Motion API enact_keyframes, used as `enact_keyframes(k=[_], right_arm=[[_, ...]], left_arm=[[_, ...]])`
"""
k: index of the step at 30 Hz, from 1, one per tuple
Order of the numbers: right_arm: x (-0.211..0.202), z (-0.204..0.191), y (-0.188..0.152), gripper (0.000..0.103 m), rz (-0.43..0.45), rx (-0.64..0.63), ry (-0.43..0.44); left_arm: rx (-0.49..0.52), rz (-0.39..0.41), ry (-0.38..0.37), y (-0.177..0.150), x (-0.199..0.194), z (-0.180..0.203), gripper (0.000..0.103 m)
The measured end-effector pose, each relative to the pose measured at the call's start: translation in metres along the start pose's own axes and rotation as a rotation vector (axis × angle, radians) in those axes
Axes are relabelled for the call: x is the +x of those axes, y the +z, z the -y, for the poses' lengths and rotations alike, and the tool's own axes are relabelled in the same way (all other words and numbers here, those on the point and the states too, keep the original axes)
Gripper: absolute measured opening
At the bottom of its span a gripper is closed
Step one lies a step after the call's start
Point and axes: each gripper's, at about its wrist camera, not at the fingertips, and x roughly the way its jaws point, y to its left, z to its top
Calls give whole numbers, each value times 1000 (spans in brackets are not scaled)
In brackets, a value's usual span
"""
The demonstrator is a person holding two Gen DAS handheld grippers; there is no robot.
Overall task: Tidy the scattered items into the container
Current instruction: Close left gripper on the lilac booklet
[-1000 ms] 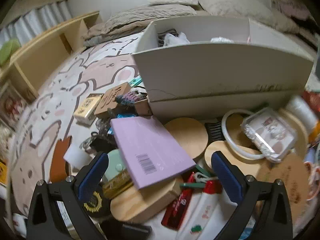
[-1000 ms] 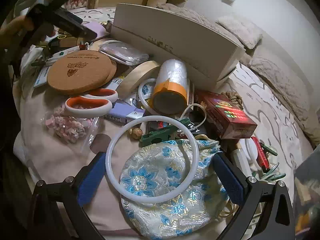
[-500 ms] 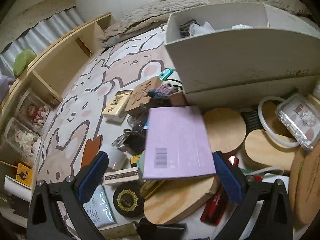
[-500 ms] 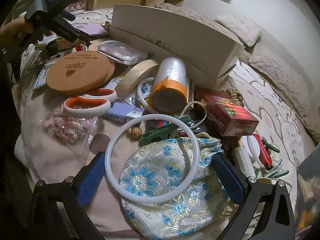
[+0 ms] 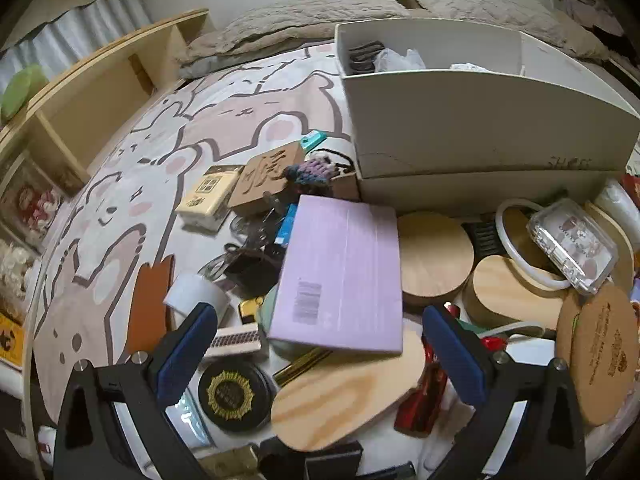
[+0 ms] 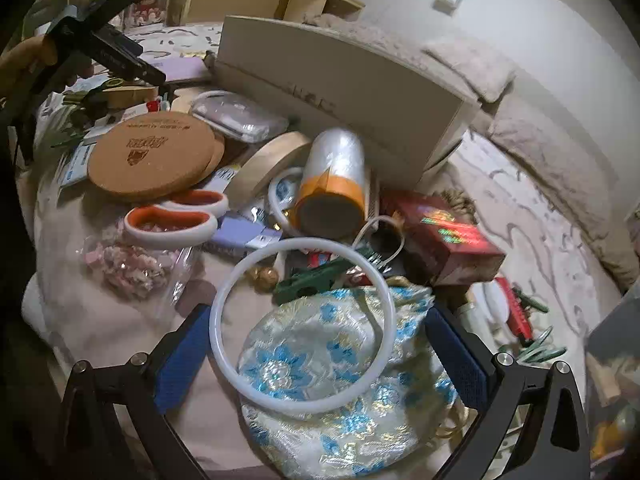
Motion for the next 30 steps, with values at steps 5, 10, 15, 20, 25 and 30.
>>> enact_keyframes(k=[5,10,15,20,25,30], right_arm=[[-2,3,4,103,3,39,-19],[4,9,5,102,-36,110,39],[6,8,6,88,-67,134,43],[6,10,7,80,-85,152,68],[5,12,5,80,-82,171,78],[6,14,4,80,-84,193,92]], left_arm=[[11,17,-21,-1,-1,3,103],[26,37,-33,2,-1,2,103],[47,47,-50,12,2,2,103],[88,33,-63,22,11,4,103],[138,-4,-64,26,22,7,103],[134,-20,-50,25,30,5,91]])
